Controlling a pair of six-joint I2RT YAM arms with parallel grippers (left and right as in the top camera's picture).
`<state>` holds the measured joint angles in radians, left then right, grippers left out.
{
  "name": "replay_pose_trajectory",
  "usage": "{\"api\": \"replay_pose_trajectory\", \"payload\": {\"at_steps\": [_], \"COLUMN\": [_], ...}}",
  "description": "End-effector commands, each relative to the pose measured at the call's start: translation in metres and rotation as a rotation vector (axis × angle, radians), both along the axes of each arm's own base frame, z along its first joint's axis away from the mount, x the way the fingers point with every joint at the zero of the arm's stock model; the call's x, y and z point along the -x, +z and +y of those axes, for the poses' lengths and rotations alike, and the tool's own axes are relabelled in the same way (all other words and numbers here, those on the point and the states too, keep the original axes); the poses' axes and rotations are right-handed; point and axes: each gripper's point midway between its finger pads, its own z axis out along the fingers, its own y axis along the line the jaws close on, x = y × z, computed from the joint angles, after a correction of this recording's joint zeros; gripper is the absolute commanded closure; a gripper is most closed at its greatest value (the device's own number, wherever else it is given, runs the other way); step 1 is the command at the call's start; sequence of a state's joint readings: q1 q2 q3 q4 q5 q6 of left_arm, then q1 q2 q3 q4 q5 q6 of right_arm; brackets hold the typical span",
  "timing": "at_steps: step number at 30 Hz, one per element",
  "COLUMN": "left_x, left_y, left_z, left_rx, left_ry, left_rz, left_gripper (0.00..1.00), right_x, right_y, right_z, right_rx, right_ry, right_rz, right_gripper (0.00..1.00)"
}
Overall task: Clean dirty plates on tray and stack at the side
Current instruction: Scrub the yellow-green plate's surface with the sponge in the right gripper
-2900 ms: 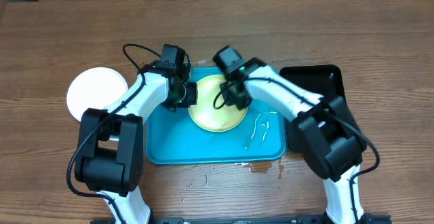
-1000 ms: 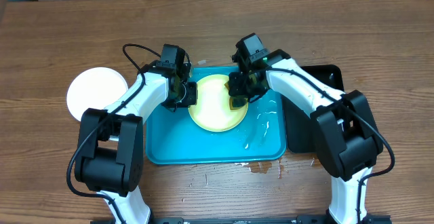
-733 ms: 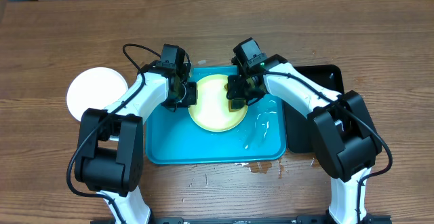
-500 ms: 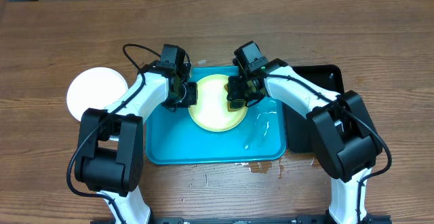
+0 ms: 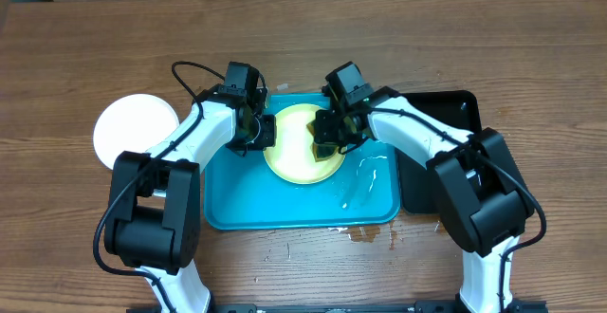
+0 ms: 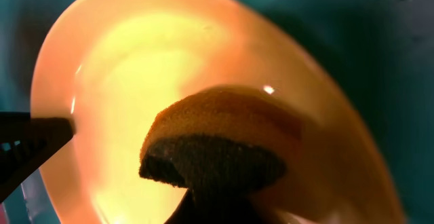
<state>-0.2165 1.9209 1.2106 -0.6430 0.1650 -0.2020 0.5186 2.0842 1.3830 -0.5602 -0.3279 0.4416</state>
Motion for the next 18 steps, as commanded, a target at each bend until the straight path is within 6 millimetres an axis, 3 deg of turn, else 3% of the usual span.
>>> {"api": "replay_pose_trajectory", "payload": {"at_steps": [1, 4, 9, 14, 18], "left_x": [0.007, 0.007, 0.007, 0.007, 0.007], "left_y": [-0.009, -0.009, -0.009, -0.009, -0.009], "left_z": [0.000, 0.000, 0.000, 0.000, 0.000], "left_rx": [-0.017, -0.018, -0.018, -0.018, -0.018], "left_ry": [-0.028, -0.027, -0.028, -0.027, -0.027], "left_rz": [0.025, 0.025, 0.025, 0.025, 0.025], "left_gripper": [0.96, 0.96, 0.96, 0.95, 0.95], "right_x": [0.014, 0.003, -0.027, -0.049, -0.047], "right_y": [-0.004, 0.013, 0.060, 0.107, 0.123], "right_z": [0.017, 0.036, 0.039, 0.010, -0.023], "right_rx": [-0.041, -0.155, -0.299, -0.336, -0.305], "right_ry": [0.043, 0.074, 0.075, 0.045, 0.034], "right_rz": [0.018, -0.027, -0.059, -0.087, -0.093], "right_gripper": [0.96, 0.96, 0.96, 0.96, 0.96]}}
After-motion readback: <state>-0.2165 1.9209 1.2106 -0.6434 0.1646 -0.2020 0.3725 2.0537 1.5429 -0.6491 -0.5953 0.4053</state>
